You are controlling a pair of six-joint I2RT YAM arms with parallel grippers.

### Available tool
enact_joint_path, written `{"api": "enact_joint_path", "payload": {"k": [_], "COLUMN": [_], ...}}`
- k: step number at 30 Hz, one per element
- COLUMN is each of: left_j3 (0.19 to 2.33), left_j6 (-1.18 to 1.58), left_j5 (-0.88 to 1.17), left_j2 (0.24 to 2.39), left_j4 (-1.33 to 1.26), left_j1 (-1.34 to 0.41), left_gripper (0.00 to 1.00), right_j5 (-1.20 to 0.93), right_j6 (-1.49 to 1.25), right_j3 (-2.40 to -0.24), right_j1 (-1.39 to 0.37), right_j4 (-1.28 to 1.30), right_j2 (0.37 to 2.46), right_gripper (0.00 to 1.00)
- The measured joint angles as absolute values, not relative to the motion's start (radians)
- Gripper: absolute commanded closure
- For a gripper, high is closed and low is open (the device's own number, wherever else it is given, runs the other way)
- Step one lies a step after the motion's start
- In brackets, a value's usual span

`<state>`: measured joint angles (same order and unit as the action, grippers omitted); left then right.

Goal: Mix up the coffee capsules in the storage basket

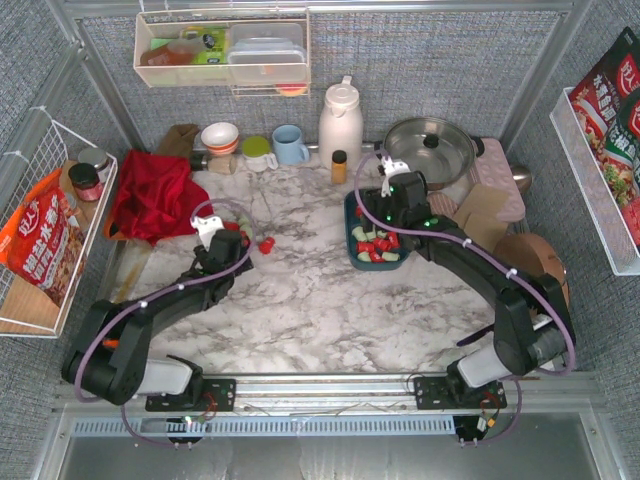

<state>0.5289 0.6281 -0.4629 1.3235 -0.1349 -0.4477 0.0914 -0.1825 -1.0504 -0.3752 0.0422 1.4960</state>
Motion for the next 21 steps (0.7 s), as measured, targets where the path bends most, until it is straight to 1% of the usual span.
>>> {"api": "enact_joint_path", "payload": {"k": [5,9,11,21], "left_j3": [0.579,0.614,0.627,0.618], "left_j6": [0.606,0.597,0.59,0.607], "left_j5": [-0.434,-0.434,-0.434,-0.402], "left_j2": [1.411,1.464,1.489,1.556], "left_j4": [-0.172,-0.192,-0.193,-0.197], "left_j1": [-0.423,-0.406,-0.402,-0.397], "left_gripper": [0.34,0.45,0.49,0.49], "right_j5": [0.044,0.015,0.004,-0.034], "right_j6": [-0.197,-0.204,-0.204,-0.207], "right_j3": [-1.044,-1.044,-1.044,-1.047], "right_j1": [-0.376,-0.377,-0.377,-0.377], "right_j4": [0.044,0.046,0.046,0.057], "right_j2": [1.468,1.468,1.468,1.454], "right_gripper": [0.25,0.25,0.25,0.25]}}
